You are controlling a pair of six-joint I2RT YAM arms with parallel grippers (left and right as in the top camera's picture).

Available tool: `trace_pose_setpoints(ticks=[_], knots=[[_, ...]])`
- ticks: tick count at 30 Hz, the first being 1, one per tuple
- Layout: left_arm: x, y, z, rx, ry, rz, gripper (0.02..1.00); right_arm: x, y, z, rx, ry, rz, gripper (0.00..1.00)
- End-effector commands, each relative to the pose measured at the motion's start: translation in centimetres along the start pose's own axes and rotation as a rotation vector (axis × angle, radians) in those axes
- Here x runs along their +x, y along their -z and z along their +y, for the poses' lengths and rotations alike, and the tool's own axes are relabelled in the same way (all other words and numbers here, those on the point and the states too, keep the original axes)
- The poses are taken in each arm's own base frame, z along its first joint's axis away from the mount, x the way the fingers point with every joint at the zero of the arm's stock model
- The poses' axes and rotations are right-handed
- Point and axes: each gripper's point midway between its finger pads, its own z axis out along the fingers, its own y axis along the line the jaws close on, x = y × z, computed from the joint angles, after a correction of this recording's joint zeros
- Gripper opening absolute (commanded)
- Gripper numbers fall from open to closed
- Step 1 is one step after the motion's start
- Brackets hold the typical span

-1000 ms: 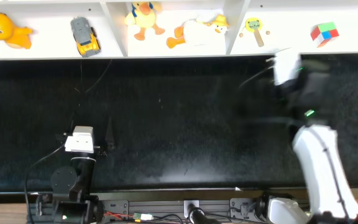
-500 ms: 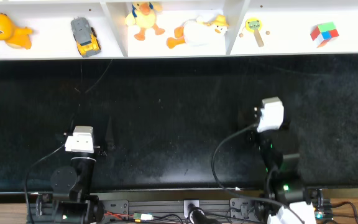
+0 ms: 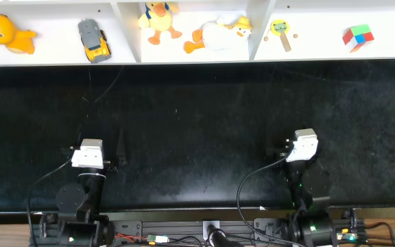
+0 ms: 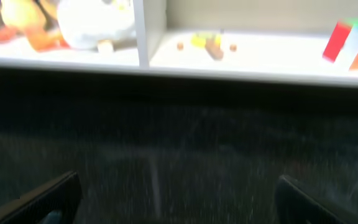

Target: Store Toys

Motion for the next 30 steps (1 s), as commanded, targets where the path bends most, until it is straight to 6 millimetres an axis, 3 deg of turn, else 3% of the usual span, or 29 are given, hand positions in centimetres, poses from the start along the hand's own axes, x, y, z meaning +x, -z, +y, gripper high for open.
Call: trace_pose_setpoints(ticks=[1, 5, 10, 30], knots=[[0.0, 0.0, 0.2, -0.010, -0.011, -0.003, 0.998, -0.5, 0.2, 0.0, 0.002, -0.008, -0.037, 0.996], [0.0, 0.0, 0.2, -0.010, -0.011, -0.003, 0.998, -0.6, 0.2, -0.3, 0.010, -0.010, -0.043, 0.996], [0.0, 0.0, 0.2, -0.010, -0.011, -0.003, 0.998, -3.7, 1.4, -1.2, 0.047, -0.014, -0.182, 0.996], [0.0, 0.0, 0.2, -0.010, -0.011, -0.003, 0.998, -3.5, 1.4, -2.0, 0.077, -0.017, -0.176, 0.996]])
